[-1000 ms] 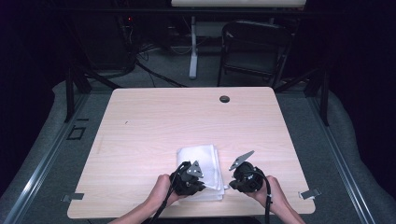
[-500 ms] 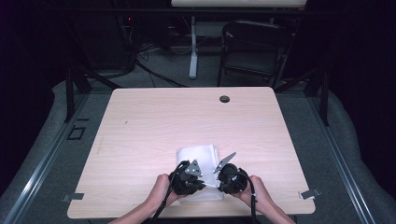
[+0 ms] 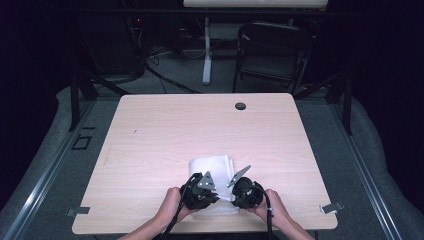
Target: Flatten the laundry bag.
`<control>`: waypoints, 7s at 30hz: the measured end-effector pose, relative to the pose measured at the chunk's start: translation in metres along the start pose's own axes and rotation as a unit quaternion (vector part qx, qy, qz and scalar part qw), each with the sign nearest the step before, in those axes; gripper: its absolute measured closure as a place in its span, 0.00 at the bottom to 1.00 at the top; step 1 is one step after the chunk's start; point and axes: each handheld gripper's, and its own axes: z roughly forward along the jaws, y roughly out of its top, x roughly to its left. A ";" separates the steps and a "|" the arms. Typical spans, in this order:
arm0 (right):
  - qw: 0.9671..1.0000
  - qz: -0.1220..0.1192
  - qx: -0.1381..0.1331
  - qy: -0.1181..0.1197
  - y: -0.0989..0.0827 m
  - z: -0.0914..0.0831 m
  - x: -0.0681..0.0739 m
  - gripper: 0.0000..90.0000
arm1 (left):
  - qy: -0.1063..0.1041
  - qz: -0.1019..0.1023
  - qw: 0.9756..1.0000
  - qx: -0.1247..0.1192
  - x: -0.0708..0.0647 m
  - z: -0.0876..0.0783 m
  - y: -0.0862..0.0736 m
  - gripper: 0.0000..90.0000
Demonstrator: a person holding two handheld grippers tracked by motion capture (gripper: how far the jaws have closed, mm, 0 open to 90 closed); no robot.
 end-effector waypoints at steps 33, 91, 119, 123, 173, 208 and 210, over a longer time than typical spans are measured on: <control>1.000 -0.013 0.025 -0.007 0.001 -0.002 0.001 1.00 | 0.041 -0.030 0.997 -0.050 0.008 -0.041 -0.016 0.96; 0.999 -0.011 0.029 -0.024 0.002 -0.002 0.002 1.00 | 0.102 -0.133 0.985 -0.032 0.027 -0.087 -0.078 0.96; 0.998 0.024 0.033 -0.044 -0.009 -0.013 -0.029 1.00 | 0.075 -0.171 0.982 0.014 0.036 -0.053 -0.077 0.97; 0.999 0.021 0.032 -0.037 -0.009 -0.013 -0.033 1.00 | 0.068 -0.173 0.982 0.017 0.034 -0.054 -0.078 0.97; 0.997 0.049 -0.030 -0.053 -0.008 -0.048 -0.033 0.09 | 0.044 -0.086 0.995 0.003 0.028 -0.039 -0.040 0.25; 0.996 0.013 -0.064 -0.067 -0.006 -0.050 -0.015 0.61 | 0.029 -0.069 0.996 0.053 0.031 0.004 -0.028 0.97; 0.995 0.010 -0.068 -0.067 -0.005 -0.051 -0.012 0.68 | 0.030 -0.073 0.996 0.046 0.030 0.002 -0.027 0.97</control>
